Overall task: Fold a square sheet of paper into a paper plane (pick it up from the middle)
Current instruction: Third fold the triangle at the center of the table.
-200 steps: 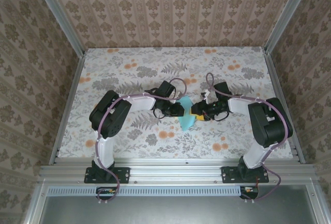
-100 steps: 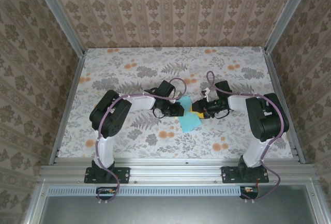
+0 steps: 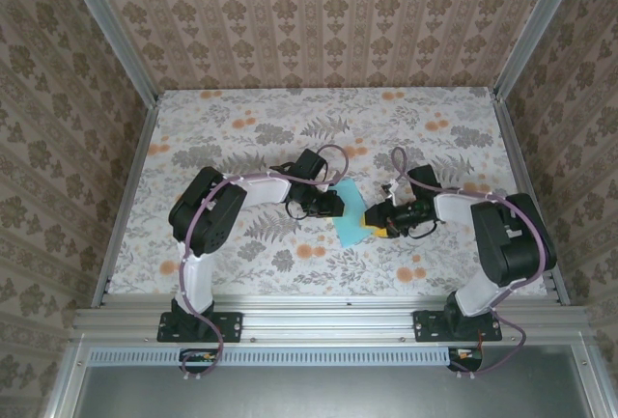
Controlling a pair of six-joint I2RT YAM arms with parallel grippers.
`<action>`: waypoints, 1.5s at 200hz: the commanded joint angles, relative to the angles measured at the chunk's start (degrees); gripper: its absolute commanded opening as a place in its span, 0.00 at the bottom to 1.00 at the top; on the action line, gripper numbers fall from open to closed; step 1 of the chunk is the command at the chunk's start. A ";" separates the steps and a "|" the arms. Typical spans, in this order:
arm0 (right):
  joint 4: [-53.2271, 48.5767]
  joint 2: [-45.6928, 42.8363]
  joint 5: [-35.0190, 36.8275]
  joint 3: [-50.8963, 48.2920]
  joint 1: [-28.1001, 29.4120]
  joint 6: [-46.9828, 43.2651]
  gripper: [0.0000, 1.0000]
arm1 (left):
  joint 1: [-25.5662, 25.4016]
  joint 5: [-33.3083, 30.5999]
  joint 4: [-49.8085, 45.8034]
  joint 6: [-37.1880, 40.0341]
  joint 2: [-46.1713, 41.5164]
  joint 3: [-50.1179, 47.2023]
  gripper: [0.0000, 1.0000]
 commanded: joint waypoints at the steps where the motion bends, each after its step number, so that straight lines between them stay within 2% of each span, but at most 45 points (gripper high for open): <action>1: -2.49 -2.32 1.88 -0.64 -0.24 -0.11 0.36 | -0.01 -2.45 -4.87 1.86 4.07 -0.73 0.20; 19: -3.86 -2.93 2.82 -0.64 -0.46 -0.64 0.31 | 0.02 -2.41 -5.01 1.95 3.99 -0.71 0.20; 79: -8.37 -4.90 5.82 -0.38 -2.16 -2.53 0.22 | 0.00 -1.97 -5.47 2.23 4.12 -0.43 0.20; 99: -7.76 -4.40 5.01 -0.29 -2.16 -2.15 0.17 | -0.02 -1.87 -5.56 2.26 4.29 -0.33 0.20; 121: -6.71 -3.60 3.94 -0.08 -2.09 -1.59 0.15 | -0.01 -1.59 -5.50 2.25 4.59 -0.09 0.20; 155: -6.27 -3.03 3.65 0.87 -1.90 -0.87 0.04 | -0.07 -1.49 -5.54 2.28 4.69 0.15 0.20; 176: -5.04 -2.41 3.07 1.51 -1.12 0.05 0.00 | -0.10 -1.46 -5.66 2.37 4.77 0.34 0.19; 247: 2.79 2.44 3.00 4.51 2.95 5.87 0.00 | -0.12 -1.18 -5.41 2.47 4.34 -0.16 0.20; 300: 2.81 8.02 5.59 8.81 5.76 6.24 0.00 | -0.10 -0.89 -5.52 2.52 3.77 0.07 0.20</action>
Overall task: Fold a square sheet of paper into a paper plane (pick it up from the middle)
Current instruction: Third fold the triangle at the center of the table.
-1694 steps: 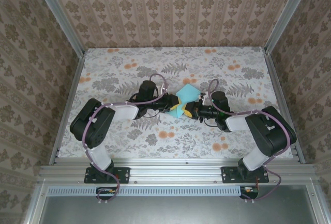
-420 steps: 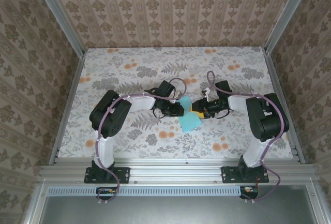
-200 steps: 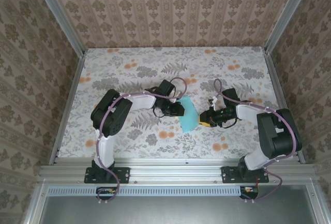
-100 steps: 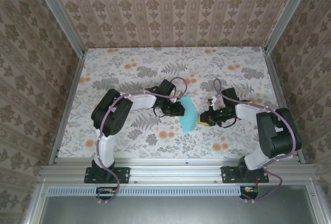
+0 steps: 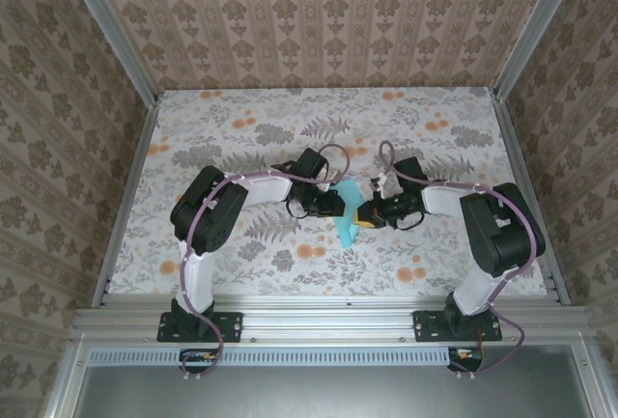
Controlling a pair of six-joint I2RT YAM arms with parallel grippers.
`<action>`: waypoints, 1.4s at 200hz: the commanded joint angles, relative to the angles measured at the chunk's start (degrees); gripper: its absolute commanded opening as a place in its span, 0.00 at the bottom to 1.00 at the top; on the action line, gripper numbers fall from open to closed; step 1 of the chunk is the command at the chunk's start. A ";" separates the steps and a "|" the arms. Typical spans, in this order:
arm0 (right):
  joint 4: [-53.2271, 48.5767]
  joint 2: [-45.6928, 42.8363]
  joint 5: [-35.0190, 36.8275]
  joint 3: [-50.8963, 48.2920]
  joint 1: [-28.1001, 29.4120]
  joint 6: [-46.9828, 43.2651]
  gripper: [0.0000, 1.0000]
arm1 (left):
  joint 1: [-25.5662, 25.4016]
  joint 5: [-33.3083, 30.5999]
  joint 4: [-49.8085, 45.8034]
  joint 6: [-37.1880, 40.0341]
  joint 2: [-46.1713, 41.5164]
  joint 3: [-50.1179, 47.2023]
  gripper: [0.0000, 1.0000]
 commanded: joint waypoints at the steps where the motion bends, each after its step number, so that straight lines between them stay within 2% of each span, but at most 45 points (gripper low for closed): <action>1: 0.35 2.49 1.66 2.40 0.84 0.90 0.00 | -0.16 -1.80 -4.37 1.67 2.96 -1.18 0.20; 94: -1.70 8.26 5.70 6.18 2.38 -0.12 0.00 | 0.19 -0.65 -4.42 1.35 -0.27 -1.37 0.20; 162: -3.02 8.84 6.55 6.40 2.68 -1.14 0.00 | 1.69 0.65 -5.31 1.46 -3.13 0.82 0.24; 280: -4.03 7.96 6.62 6.98 3.72 -1.15 0.00 | 4.78 0.54 -8.01 5.07 2.52 4.54 0.23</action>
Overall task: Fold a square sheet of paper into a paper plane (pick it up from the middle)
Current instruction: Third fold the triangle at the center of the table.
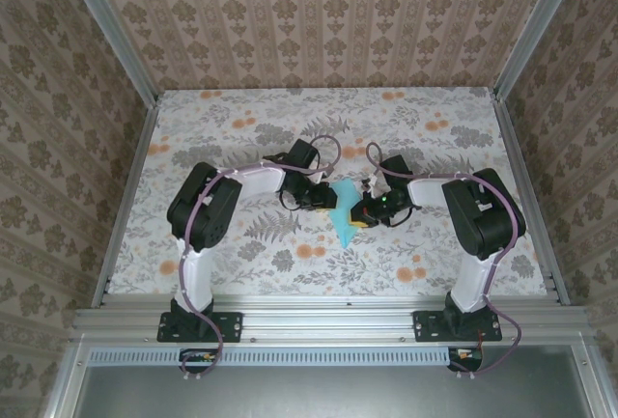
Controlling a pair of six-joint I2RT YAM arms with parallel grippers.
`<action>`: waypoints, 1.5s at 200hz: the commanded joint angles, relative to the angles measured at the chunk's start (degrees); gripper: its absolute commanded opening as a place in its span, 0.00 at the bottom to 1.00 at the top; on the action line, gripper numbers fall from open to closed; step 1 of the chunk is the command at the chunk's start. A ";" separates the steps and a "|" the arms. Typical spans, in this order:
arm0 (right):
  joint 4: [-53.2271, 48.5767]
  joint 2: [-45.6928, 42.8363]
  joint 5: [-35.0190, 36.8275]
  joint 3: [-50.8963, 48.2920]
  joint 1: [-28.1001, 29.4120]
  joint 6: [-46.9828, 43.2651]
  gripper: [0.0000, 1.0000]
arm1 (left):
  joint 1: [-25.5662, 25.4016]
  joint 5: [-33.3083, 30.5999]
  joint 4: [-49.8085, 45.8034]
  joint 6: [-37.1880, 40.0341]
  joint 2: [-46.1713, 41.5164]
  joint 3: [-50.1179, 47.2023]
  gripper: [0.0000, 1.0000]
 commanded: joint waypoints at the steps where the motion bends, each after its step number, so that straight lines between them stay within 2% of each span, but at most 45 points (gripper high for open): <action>1: -2.29 -0.03 0.76 1.44 0.80 -0.82 0.00 | 0.59 0.19 -2.24 2.34 2.09 1.32 0.23; 131: -1.45 1.64 1.26 3.97 3.89 0.87 0.00 | 0.58 0.85 -0.62 2.39 3.79 -0.43 0.23; 300: 2.68 3.87 0.98 4.62 4.22 4.19 0.00 | 0.58 1.55 -0.28 2.60 4.54 -1.14 0.23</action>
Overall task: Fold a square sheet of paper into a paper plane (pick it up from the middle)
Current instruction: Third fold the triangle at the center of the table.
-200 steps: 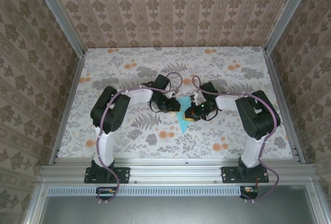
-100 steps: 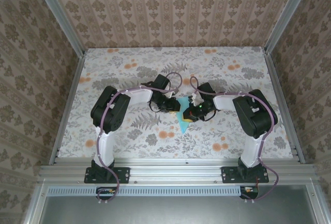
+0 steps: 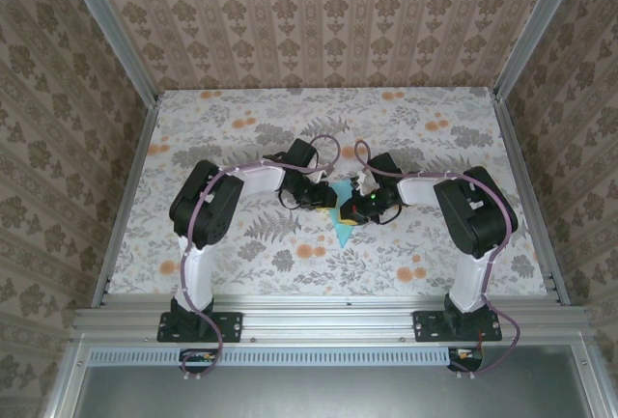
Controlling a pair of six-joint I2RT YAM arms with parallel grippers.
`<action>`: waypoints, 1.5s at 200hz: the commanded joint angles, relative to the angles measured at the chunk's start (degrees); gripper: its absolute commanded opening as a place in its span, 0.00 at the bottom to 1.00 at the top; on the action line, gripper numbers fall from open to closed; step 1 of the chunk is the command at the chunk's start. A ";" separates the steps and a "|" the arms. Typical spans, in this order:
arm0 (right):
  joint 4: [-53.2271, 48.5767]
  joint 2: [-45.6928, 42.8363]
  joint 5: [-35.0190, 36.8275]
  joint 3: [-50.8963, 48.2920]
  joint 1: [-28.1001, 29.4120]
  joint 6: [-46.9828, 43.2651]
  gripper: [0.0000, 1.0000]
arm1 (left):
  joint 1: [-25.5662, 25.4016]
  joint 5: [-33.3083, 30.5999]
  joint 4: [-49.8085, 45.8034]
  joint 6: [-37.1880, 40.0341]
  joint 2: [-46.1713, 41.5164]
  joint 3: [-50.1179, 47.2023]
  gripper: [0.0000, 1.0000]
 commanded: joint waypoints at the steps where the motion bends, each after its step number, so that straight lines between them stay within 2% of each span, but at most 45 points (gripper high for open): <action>1: 0.67 1.91 0.54 1.24 0.32 0.89 0.00 | -0.12 -1.07 -1.14 1.68 3.05 -1.66 0.23; 178: 0.55 4.40 1.90 1.16 0.41 0.20 0.02 | 0.14 -0.46 -0.75 1.95 3.69 -2.54 0.23; 300: -1.52 0.54 3.90 0.39 0.34 0.19 0.03 | 0.48 -0.50 -0.85 2.13 3.96 -2.62 0.23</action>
